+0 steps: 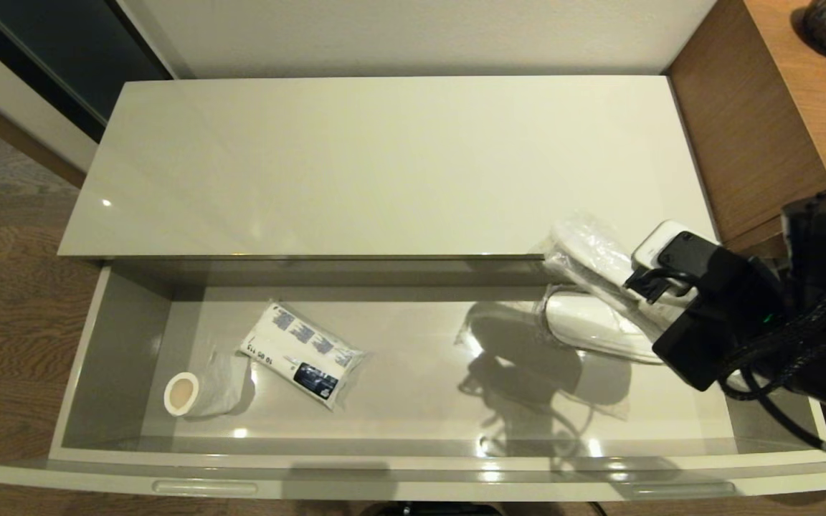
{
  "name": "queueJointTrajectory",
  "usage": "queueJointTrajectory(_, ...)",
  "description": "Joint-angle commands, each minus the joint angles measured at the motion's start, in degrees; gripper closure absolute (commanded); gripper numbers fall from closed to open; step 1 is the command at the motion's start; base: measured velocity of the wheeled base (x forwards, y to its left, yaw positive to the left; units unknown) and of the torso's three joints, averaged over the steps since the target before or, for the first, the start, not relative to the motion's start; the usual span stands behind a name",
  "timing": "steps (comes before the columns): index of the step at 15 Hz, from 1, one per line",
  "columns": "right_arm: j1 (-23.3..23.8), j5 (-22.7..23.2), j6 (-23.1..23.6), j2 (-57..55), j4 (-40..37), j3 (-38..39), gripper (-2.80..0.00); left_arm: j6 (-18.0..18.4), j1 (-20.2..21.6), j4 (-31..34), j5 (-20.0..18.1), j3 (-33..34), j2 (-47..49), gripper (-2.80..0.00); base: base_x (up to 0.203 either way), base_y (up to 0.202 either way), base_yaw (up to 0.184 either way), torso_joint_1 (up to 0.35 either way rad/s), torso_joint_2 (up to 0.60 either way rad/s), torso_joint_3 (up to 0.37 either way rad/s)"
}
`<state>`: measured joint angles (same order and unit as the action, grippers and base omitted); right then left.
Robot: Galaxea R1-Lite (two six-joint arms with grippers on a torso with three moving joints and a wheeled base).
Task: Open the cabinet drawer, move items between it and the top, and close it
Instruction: Place the disposable slippers on the table
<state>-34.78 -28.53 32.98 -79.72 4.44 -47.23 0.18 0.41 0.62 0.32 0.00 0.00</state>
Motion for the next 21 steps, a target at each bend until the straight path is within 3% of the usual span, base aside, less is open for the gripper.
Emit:
queueJointTrajectory(1,-0.16,-0.43,0.16,5.42,-8.18,-5.53,0.00,-0.01,0.02,-0.01,0.03,0.00,0.09,0.00,0.000,0.000,0.000,0.000,0.00,0.000)
queueJointTrajectory(8,-0.16,-5.30,-0.67,-0.74,-10.36,-13.43,0.00,0.01,0.02,-0.01,0.03,0.00,0.09,0.00,0.000,0.000,0.000,0.000,0.00,0.000)
queueJointTrajectory(17,5.99,-11.40,-1.87,-19.83,14.31,-11.85,0.00,0.00,-0.06,0.00,0.03,0.00,0.09,0.00,0.000,0.000,0.000,0.000,0.00,0.000)
queueJointTrajectory(21,6.30,-12.08,-1.58,-20.74,17.25,-11.02,0.00,-0.01,0.02,-0.01,0.03,0.00,0.09,0.00,0.000,0.000,0.000,0.000,0.00,0.000)
